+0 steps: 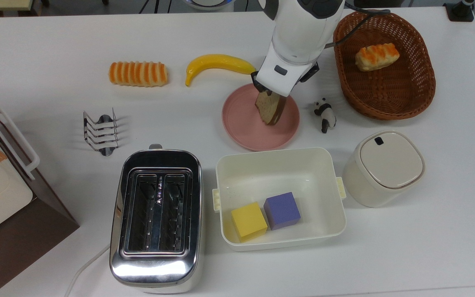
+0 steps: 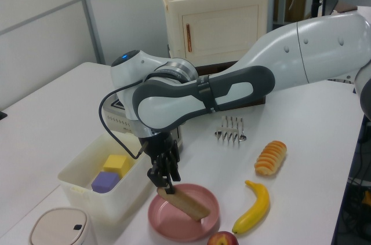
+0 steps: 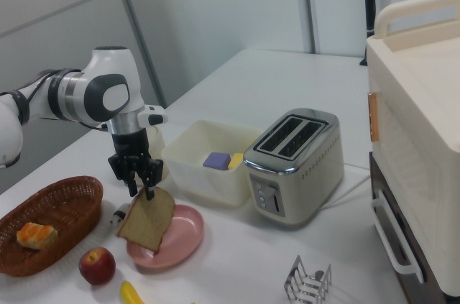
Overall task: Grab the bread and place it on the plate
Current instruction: 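Lower the bread onto the pink plate and open the gripper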
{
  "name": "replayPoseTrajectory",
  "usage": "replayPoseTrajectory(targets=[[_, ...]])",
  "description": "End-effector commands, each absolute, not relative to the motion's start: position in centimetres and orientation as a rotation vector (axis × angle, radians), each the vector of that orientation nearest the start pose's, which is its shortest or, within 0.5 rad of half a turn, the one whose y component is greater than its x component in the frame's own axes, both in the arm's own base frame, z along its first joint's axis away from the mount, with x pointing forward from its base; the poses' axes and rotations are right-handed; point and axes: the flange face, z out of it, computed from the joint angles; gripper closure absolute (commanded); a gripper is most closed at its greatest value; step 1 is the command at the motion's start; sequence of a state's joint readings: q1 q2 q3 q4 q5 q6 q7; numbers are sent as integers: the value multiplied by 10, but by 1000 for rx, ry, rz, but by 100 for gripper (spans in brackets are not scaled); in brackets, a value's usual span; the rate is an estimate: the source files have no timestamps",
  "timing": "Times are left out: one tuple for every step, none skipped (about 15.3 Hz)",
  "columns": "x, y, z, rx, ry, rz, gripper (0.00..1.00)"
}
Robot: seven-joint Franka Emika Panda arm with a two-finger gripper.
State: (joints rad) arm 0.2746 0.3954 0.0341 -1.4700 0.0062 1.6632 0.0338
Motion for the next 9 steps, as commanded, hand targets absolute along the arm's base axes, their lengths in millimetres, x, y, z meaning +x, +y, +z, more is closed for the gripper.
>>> replayPoseTrajectory(targets=[[628,187,445,-3120,-432,291,0],[629,184,448,-3122,-423,284,0],[631,180,456,-3124,-414,258,0],[635,173,463,-3125,-392,236,0],[637,165,470,-3125,-370,219,0],[636,160,480,-3126,-355,195,0],[635,153,491,-3127,-336,167,0],[634,140,506,-3127,-307,131,0],[633,125,522,-3126,-273,93,0]])
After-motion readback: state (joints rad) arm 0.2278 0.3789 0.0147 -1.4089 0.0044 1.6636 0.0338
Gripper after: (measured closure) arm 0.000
